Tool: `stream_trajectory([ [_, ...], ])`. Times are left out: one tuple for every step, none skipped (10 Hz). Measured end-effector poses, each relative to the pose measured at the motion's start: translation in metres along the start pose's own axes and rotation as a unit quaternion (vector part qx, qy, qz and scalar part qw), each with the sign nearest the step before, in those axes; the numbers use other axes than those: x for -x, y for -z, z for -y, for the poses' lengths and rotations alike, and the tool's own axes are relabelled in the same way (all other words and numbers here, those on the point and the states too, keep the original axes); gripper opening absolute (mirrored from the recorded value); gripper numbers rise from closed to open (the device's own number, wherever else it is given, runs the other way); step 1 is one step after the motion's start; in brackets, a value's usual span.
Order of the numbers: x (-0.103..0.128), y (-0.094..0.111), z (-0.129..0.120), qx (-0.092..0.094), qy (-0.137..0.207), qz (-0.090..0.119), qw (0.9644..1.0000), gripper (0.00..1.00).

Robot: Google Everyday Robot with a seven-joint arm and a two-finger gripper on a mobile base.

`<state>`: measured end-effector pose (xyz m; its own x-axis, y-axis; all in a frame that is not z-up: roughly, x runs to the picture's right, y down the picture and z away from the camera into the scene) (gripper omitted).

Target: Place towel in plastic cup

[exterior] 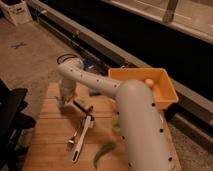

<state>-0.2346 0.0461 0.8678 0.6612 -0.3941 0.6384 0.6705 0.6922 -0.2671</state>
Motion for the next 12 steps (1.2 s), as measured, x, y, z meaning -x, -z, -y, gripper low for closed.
stream_trajectory([
  [-0.006,0.017,-0.005,0.001,-0.001,-0.011,0.9999,0.06],
  [-0.014,0.028,-0.013,0.007,-0.004,-0.018,0.9998,0.06],
  [-0.024,0.04,-0.025,0.014,-0.009,-0.026,0.9995,0.06],
  [-0.035,0.052,-0.04,0.021,-0.019,-0.033,0.9991,0.06],
  [-0.045,0.063,-0.057,0.03,-0.031,-0.037,0.9984,0.06],
  [-0.055,0.075,-0.078,0.038,-0.048,-0.042,0.9973,0.06],
  [-0.061,0.084,-0.097,0.048,-0.061,-0.045,0.996,0.06],
  [-0.065,0.096,-0.118,0.055,-0.077,-0.047,0.9944,0.06],
  [-0.067,0.111,-0.14,0.062,-0.096,-0.052,0.9921,0.06],
  [-0.064,0.121,-0.156,0.07,-0.11,-0.056,0.99,0.06],
  [-0.06,0.128,-0.171,0.077,-0.123,-0.058,0.9877,0.06],
  [-0.056,0.134,-0.184,0.085,-0.135,-0.06,0.9854,0.06],
])
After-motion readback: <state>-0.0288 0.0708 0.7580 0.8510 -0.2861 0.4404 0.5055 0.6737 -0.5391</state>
